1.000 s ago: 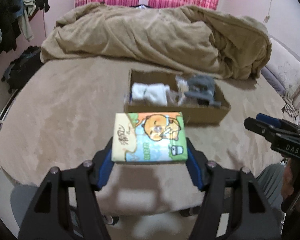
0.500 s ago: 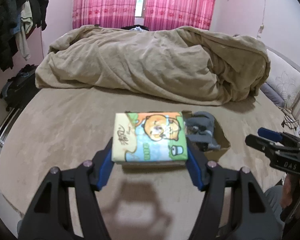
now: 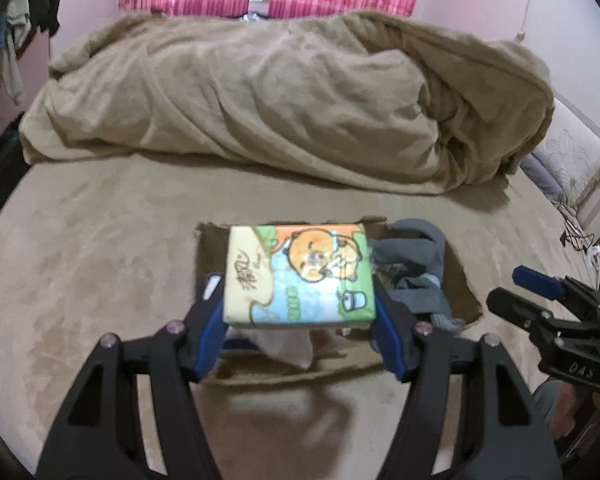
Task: Organize objects
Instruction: 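Carry the picture card with the left gripper and lower it into the box, then open the left gripper and pull it back from the box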
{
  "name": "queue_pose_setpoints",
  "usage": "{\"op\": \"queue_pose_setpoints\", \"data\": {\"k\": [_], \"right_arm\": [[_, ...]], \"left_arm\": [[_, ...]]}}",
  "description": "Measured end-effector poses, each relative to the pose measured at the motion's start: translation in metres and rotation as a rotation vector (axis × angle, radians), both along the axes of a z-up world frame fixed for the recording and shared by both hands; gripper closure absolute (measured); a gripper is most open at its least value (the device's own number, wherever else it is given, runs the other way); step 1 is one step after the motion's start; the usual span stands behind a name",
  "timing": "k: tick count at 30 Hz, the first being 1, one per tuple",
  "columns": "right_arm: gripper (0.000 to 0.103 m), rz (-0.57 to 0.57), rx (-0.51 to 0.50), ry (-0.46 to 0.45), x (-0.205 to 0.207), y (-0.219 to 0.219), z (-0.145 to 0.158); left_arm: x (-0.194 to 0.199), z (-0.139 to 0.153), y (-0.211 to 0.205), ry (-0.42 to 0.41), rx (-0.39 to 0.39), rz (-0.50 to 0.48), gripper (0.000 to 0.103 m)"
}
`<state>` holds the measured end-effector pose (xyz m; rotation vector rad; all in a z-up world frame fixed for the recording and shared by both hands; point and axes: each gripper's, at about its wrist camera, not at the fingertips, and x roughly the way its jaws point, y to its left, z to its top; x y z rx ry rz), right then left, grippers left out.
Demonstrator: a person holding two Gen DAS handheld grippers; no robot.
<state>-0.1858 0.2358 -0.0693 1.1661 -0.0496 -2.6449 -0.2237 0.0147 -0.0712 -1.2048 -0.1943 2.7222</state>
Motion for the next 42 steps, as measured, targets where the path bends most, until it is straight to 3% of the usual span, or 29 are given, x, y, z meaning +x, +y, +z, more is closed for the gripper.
{"op": "queue_pose_setpoints", "data": {"k": [10, 14, 16, 34, 39, 42], "right_arm": [[0.031, 0.025, 0.014, -0.004, -0.019, -0.005, -0.007], [0.031, 0.036, 0.012, 0.004, -0.016, -0.007, -0.006], [0.031, 0.042, 0.019, 0.023, -0.011, -0.010, -0.003], [0.031, 0.073, -0.002, 0.039, 0.061, -0.025, 0.029], [0.031, 0.081, -0.043, -0.004, 0.089, -0.024, 0.029], [0.031, 0.092, -0.015, -0.002, 0.107, -0.029, 0.030]], "left_arm": [[-0.029, -0.031, 0.001, -0.056, -0.038, 0.035, 0.036], [-0.023, -0.024, 0.001, -0.024, -0.067, 0.068, 0.018], [-0.017, -0.018, -0.001, -0.014, -0.063, 0.082, 0.017], [0.109, 0.019, -0.008, -0.022, -0.019, 0.093, 0.017], [0.146, 0.022, 0.000, -0.045, -0.021, 0.093, 0.017], [0.165, 0.023, 0.007, -0.044, -0.051, 0.083, 0.017]]}}
